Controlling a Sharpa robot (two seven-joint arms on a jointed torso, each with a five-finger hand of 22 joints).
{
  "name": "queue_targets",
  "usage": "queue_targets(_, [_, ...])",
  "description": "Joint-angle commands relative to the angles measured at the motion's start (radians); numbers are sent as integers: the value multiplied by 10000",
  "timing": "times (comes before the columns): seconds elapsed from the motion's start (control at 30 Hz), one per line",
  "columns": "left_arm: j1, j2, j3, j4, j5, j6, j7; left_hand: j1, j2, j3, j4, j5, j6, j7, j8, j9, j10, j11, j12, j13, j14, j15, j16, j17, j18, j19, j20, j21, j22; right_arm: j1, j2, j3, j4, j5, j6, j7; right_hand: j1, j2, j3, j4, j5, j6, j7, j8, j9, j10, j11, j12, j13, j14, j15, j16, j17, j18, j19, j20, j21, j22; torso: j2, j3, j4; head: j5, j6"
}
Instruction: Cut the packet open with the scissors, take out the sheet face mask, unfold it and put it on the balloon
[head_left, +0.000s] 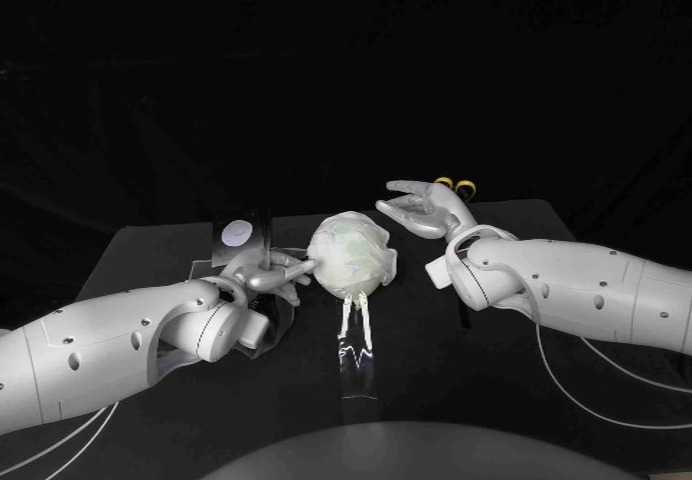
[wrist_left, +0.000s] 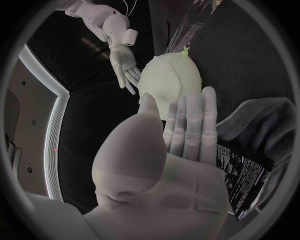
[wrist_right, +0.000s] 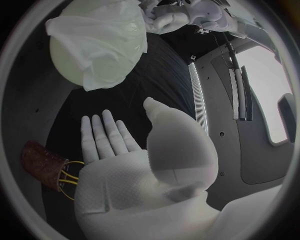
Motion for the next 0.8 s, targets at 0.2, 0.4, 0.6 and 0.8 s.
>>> queue_targets(0.2, [-1,173,10,-168,-185,-96,-484,5,26,-151,-5,-21,31,90,-13,-36,95,9,-60,-34,-79,21,-39,-12,193,-59,5,-62,-13,171,689,32,-769,51,1324,-675,-127,251,-636,227,44,-714,1254,-61,-323,-1969,135,-185,-195,-1026,158,-168,-508,-219,-1202,13,-125,-948,3,-15,-7,-61,15])
queue_targets(0.4, [-1,177,10,-229,-267,-123,-627,3,52,-210,-9,-19,82,83,15,-41,188,2,-32,-30,-46,21,-21,-3,198,-47,12,-49,-8,199,1013,36,-1087,-200,1881,-968,-225,363,-864,259,1,-748,1277,-45,-364,-2010,157,-180,-194,-1207,191,-173,-616,-259,-1450,14,-147,-1146,-10,-8,5,-84,34])
queue_targets(0.6, [-2,153,10,-282,-443,34,-825,78,125,-335,-22,-19,66,47,16,-79,203,-30,-85,-67,197,-29,126,51,216,94,-22,81,51,205,1306,37,-1374,-315,2172,-1109,-282,488,-1058,258,78,-853,1239,-55,-428,-2211,193,-197,-208,-1437,230,-191,-732,-294,-1643,18,-157,-1293,-7,-13,-4,-110,72])
queue_targets(0.8, [-2,150,10,-259,-587,173,-973,96,129,-347,-26,-19,67,52,18,-83,205,-30,-92,-72,215,-31,134,53,217,106,-26,93,57,207,1495,37,-1564,-429,2491,-1293,-370,628,-1212,267,117,-743,1239,-20,-412,-2349,177,-201,-213,-1612,245,-199,-821,-313,-1766,18,-162,-1394,-3,-10,4,-96,53])
